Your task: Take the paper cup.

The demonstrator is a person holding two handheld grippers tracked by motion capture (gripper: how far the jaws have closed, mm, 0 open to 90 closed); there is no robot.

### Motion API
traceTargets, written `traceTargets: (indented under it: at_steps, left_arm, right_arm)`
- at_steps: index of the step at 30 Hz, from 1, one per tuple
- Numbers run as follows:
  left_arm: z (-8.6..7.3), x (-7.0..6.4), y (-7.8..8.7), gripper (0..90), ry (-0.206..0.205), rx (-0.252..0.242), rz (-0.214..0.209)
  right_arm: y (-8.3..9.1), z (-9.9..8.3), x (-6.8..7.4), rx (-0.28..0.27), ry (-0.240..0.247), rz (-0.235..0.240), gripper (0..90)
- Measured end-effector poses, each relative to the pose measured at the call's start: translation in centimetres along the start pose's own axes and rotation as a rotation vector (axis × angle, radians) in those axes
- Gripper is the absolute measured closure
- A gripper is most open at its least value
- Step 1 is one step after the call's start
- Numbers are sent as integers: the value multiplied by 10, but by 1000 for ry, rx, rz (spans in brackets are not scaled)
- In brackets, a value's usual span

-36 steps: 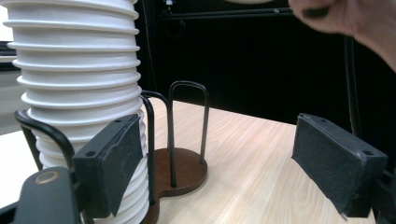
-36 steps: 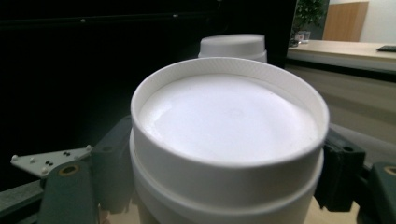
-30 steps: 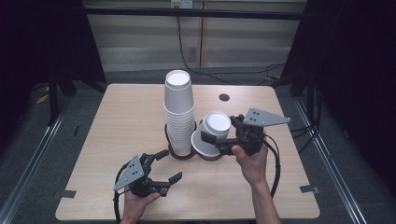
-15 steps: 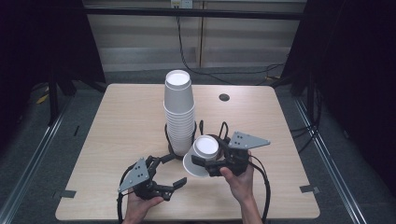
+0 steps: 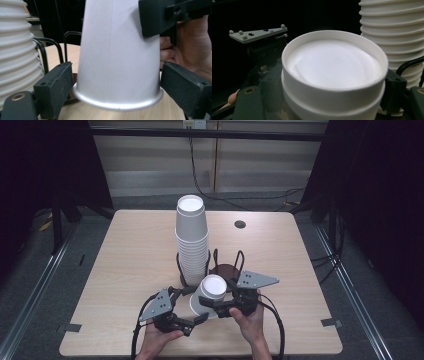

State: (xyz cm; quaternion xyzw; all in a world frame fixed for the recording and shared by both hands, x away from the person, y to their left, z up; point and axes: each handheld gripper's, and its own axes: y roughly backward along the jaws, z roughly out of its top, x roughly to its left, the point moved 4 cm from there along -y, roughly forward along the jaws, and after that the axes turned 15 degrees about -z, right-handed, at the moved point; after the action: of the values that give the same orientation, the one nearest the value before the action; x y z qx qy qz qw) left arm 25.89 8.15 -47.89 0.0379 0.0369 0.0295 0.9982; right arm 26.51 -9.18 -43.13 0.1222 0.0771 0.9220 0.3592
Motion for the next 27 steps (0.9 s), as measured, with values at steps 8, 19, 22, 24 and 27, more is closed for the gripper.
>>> traceTargets:
  at_steps: [8, 19, 22, 24, 27]
  left_arm:
    - [-5, 3, -12, 75, 23, 14, -24]
    - [-4, 2, -14, 146, 1, 9, -38]
    - [-5, 2, -14, 162, 1, 25, -35]
    - [-5, 2, -14, 165, 3, 25, -41]
    - [-5, 2, -13, 167, 6, 17, -43]
  right_arm:
    - [-7, -4, 7, 5, -7, 35, 231]
    - [-8, -6, 7, -4, -38, 53, 217]
    - [-8, -8, 5, -2, -43, 60, 206]
    - [-9, -10, 5, -3, -46, 63, 183]
    - [-9, -10, 5, -4, -40, 54, 124]
